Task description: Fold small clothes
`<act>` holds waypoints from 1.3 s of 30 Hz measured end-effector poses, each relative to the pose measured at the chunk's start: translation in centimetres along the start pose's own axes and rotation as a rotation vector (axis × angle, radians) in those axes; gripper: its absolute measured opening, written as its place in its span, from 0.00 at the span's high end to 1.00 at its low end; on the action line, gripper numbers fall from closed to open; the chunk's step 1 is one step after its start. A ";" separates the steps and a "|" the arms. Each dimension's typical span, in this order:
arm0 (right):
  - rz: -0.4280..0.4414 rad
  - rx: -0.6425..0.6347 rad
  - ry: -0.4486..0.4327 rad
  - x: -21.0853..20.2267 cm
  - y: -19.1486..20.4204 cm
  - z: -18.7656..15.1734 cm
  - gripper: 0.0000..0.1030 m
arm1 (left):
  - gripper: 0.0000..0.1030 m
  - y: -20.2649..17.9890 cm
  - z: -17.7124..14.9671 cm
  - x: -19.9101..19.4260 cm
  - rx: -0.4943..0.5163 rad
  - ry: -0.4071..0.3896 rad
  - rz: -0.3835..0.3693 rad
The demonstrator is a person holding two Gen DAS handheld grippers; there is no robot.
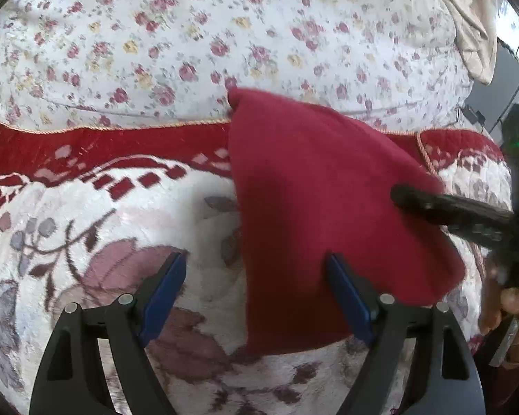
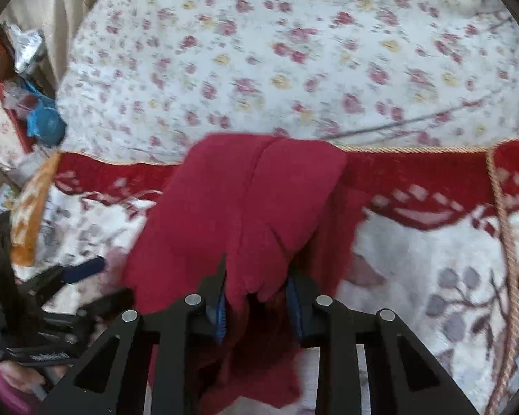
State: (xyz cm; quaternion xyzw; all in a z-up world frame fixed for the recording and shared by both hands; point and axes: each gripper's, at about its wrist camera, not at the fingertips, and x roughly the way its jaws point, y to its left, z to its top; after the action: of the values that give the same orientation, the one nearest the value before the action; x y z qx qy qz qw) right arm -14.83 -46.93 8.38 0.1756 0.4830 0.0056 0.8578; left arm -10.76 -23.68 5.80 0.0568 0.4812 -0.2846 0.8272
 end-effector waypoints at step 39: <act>-0.081 0.141 -0.080 2.2 -1.8 0.2 0.44 | 0.16 -1.1 -0.5 1.3 0.037 0.004 0.036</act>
State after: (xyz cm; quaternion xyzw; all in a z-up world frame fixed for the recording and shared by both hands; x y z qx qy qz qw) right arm -13.74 -48.32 6.07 0.2159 0.4544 -0.0702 0.8614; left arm -11.25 -24.99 4.62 0.0813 0.4764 -0.2784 0.8300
